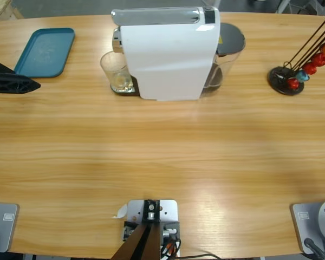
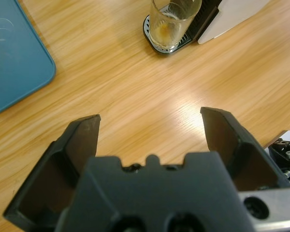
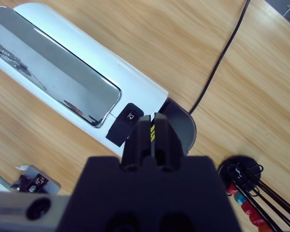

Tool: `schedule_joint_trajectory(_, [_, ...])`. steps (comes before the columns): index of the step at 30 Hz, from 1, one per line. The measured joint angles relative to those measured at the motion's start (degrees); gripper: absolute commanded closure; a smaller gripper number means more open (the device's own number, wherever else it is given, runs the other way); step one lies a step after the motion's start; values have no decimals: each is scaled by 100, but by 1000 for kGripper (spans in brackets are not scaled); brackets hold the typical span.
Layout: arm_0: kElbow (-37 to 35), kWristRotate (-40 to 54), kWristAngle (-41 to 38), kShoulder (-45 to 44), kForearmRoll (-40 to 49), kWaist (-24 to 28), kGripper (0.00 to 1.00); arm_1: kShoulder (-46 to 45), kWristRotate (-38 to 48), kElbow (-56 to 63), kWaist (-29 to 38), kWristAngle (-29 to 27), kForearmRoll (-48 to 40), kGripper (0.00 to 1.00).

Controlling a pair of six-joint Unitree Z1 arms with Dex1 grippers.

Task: Pour coffee

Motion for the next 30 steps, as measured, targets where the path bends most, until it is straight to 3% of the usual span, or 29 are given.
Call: schedule_joint_trajectory(30, [-6, 0, 0, 77, 0, 0, 92, 166, 47, -95, 390, 0, 211, 1000])
